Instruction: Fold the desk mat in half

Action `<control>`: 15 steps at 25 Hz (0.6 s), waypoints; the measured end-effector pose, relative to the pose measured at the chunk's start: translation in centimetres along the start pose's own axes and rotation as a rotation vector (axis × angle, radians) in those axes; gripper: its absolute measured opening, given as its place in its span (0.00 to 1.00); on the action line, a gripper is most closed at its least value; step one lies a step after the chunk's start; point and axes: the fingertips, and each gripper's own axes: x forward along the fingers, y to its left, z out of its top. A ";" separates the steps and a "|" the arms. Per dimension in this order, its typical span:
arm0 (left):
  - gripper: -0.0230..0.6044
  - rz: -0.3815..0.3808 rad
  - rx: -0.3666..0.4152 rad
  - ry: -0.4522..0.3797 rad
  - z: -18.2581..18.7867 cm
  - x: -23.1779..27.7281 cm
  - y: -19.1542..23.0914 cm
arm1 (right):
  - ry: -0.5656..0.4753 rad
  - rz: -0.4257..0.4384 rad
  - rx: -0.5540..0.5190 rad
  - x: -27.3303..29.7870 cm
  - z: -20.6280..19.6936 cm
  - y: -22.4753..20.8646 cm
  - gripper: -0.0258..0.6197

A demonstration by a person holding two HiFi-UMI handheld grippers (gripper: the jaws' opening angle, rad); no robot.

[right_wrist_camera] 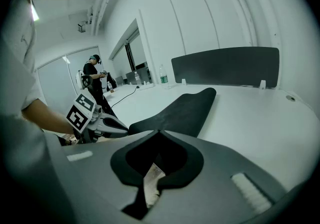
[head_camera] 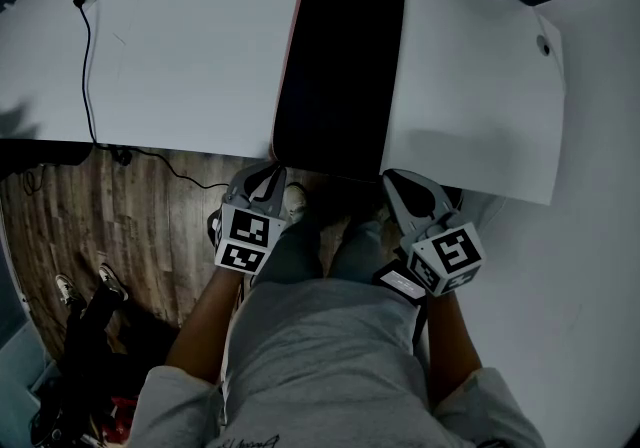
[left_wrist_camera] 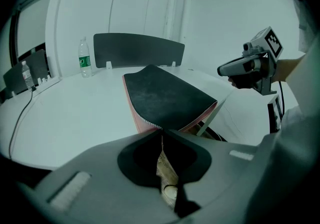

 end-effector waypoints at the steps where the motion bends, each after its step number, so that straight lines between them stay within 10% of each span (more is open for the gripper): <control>1: 0.09 0.000 0.000 0.002 -0.1 0.0 0.1 | 0.001 -0.001 0.001 0.0 0.0 0.1 0.05; 15: 0.08 -0.007 -0.012 0.062 -2.3 1.5 0.4 | 0.001 -0.033 -0.001 -0.5 0.1 -0.4 0.05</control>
